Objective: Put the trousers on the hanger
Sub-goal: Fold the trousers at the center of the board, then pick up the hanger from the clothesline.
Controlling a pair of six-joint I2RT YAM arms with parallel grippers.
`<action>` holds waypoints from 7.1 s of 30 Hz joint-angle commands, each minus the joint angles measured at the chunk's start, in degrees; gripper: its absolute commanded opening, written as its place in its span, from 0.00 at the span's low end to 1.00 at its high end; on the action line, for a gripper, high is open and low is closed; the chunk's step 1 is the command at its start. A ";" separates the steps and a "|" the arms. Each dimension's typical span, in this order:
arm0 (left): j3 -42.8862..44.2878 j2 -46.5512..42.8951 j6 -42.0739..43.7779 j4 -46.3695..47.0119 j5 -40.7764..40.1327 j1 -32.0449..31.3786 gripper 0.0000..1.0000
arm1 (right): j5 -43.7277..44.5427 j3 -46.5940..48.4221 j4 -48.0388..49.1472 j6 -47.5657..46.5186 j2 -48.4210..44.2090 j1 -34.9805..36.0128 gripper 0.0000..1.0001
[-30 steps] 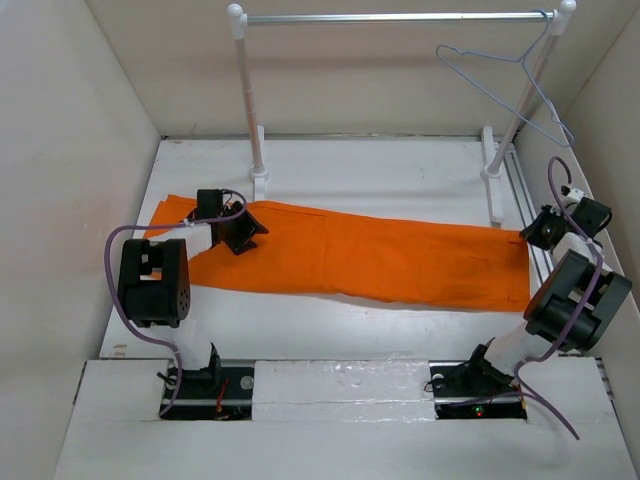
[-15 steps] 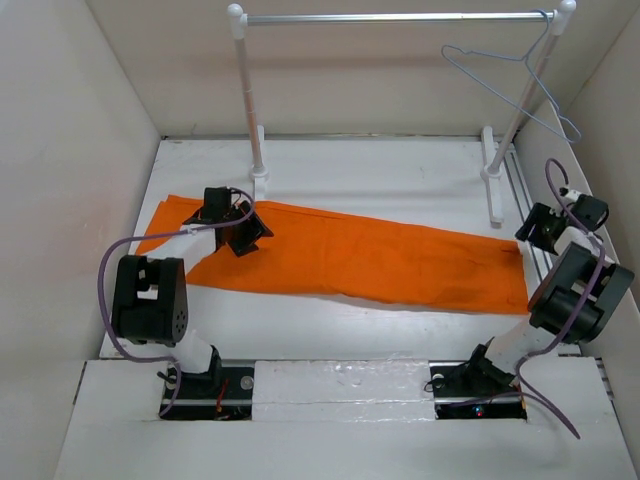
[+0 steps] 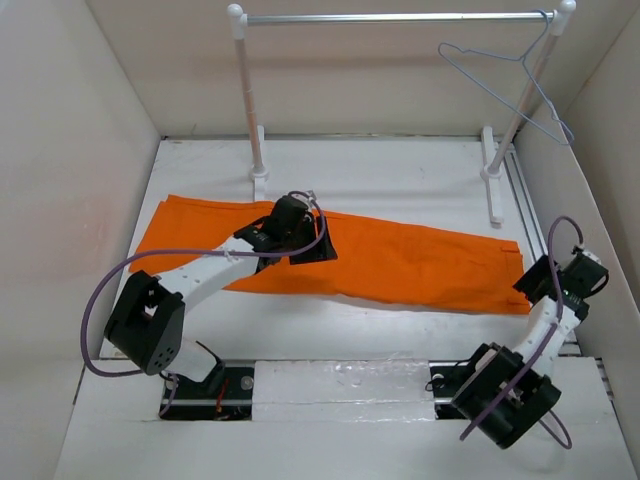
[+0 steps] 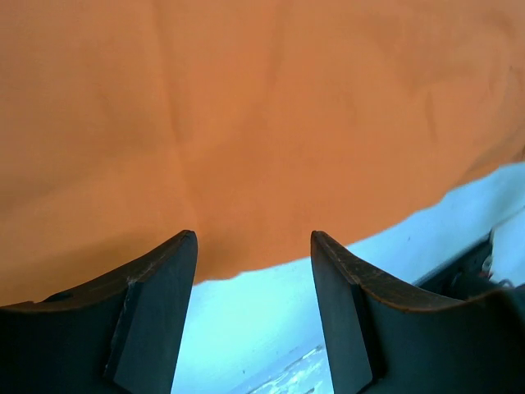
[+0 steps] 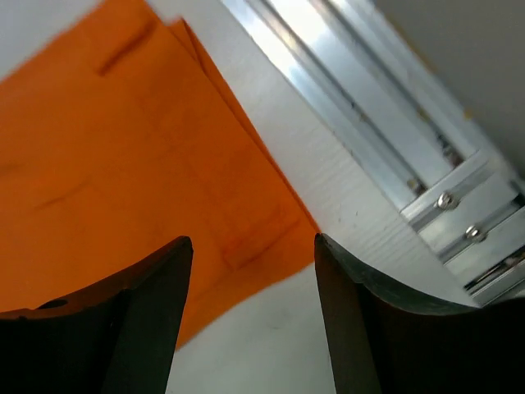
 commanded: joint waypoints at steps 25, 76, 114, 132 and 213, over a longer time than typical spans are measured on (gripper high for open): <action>0.69 5.30 3.80 -1.55 -7.29 -3.34 0.55 | -11.18 -9.78 13.55 8.55 10.66 -5.23 0.00; 12.39 -12.82 -7.72 -20.97 -37.69 -19.10 0.52 | -6.71 50.44 -2.64 -5.87 4.31 57.32 0.00; 11.56 -23.44 4.16 -14.66 -9.62 28.58 0.55 | -8.90 50.78 20.40 -0.68 48.38 91.72 0.33; -10.75 -10.44 -0.23 -15.17 -10.28 34.46 0.56 | -1.42 11.43 12.92 -4.20 28.48 84.33 0.28; 20.46 5.74 9.95 -5.42 -2.98 -8.96 0.05 | -36.25 73.65 13.28 -16.94 45.30 23.68 0.00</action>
